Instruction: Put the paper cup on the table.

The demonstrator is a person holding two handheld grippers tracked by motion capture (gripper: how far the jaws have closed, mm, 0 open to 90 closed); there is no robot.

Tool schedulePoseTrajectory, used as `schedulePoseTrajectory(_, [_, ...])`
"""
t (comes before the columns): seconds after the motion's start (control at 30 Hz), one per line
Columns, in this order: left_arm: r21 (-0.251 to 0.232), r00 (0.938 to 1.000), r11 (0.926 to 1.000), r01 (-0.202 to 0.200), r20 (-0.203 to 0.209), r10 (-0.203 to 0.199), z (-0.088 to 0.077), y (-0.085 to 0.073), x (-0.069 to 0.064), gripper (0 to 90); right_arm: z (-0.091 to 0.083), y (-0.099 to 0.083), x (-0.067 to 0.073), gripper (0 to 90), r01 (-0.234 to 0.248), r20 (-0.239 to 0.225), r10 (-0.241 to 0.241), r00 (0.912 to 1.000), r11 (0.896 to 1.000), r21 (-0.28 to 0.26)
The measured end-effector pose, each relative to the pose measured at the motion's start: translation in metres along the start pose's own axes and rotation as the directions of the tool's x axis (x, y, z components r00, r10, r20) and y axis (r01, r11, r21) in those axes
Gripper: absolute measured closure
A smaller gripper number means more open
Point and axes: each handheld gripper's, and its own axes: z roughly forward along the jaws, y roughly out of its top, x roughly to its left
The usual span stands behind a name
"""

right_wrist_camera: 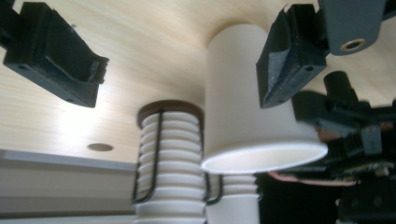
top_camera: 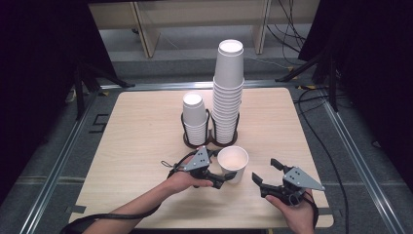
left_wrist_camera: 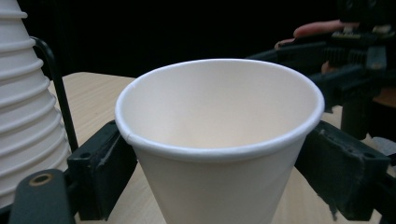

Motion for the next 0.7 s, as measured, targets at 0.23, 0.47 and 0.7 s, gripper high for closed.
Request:
schedulePoseTrajectory(0.23, [0.008, 0.9999, 0.9999, 0.011, 0.006, -0.012, 0.005, -0.005, -0.001, 13.3, 0.002, -0.001, -0.006, 14.7, -0.031, 0.010, 0.032, 0.9994, 0.998, -0.049])
schedulePoseTrajectory(0.47, [0.046, 0.9997, 0.9987, 0.024, -0.007, -0.024, -0.002, -0.002, -0.001, 5.8, 0.006, -0.003, -0.004, 14.7, -0.072, 0.032, 0.073, 0.9968, 0.997, -0.035])
schedulePoseTrajectory(0.7, [0.072, 0.9998, 0.9973, -0.010, -0.018, 0.012, -0.020, 0.003, -0.003, 0.0, 0.010, -0.003, -0.009, 14.7, -0.047, 0.042, 0.048, 0.9979, 0.998, -0.034])
